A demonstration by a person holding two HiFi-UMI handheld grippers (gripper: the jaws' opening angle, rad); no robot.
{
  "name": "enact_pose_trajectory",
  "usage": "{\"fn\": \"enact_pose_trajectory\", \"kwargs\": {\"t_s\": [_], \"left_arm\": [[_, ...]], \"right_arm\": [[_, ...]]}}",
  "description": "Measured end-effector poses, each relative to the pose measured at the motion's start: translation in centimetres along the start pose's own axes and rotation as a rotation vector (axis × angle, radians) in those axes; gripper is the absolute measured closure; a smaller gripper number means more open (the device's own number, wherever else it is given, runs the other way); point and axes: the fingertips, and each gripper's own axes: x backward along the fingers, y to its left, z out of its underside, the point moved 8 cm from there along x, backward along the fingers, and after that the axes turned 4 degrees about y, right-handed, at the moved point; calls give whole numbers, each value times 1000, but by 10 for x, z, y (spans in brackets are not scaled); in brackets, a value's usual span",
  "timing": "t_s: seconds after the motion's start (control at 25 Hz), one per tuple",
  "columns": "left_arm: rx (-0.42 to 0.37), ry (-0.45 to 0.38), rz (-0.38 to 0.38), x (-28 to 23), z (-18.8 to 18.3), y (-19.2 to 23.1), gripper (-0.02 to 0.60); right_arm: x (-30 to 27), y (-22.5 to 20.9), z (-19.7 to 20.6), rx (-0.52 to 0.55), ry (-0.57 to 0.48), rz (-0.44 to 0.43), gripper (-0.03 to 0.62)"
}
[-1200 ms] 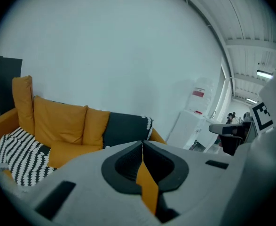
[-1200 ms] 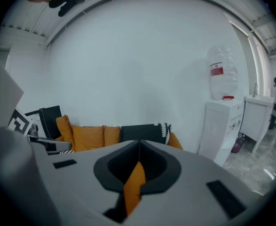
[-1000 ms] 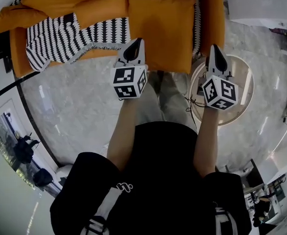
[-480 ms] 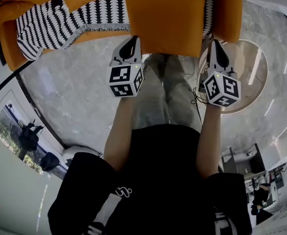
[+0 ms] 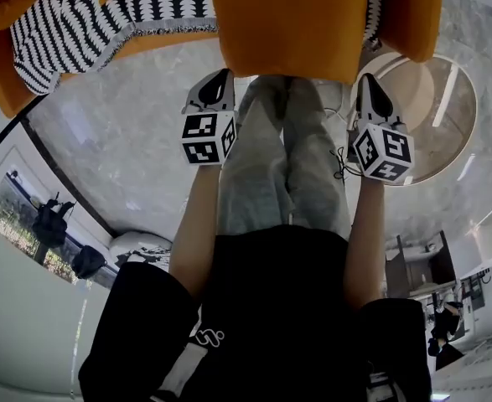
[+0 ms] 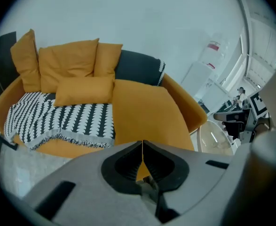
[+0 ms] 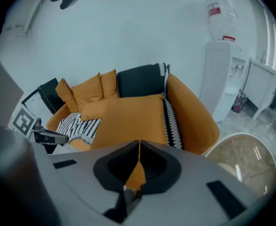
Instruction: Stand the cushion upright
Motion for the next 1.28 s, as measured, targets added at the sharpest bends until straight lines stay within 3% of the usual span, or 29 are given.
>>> {"fn": "enact_pose_trajectory", "kwargs": {"t_s": [0.28,0.44,0.56,0.68,0.76,0.84,0.92,0.96,1.08,1.16,1.28], "left_arm": [[-60,121,-46,-35,51,19,568],[-130,200,-52,-55,75,26,568],[-170,278,-45,-69,94,29,568],[-202,305,-85,-81,105,36,568],[-204,312,-112,-87,109,39,568],[-209,351,-119,-95,119,40,568],[-217,397,-111,-101,134,41,566],[-223,411,-105,-100,139,42,566],[-278,432,-103,-99,143,46,563],[-314,447,-113,-100,143,43,493],[-342,464,-139,-108,141,37,468]], "right_arm": [[-28,-13,54,63,140,-23,582],[-41,-30,81,-10,183,-54,580],[-49,-39,99,18,227,-45,580],[-60,-46,112,31,264,-55,580],[-67,-50,120,120,312,-50,577],[-74,-51,128,280,375,-42,576],[-78,-47,135,396,435,-48,510],[-80,-44,138,433,461,-54,468],[-90,-39,142,531,503,-49,456],[-94,-41,142,592,526,-34,453],[-101,-51,146,631,557,-22,453]]}}
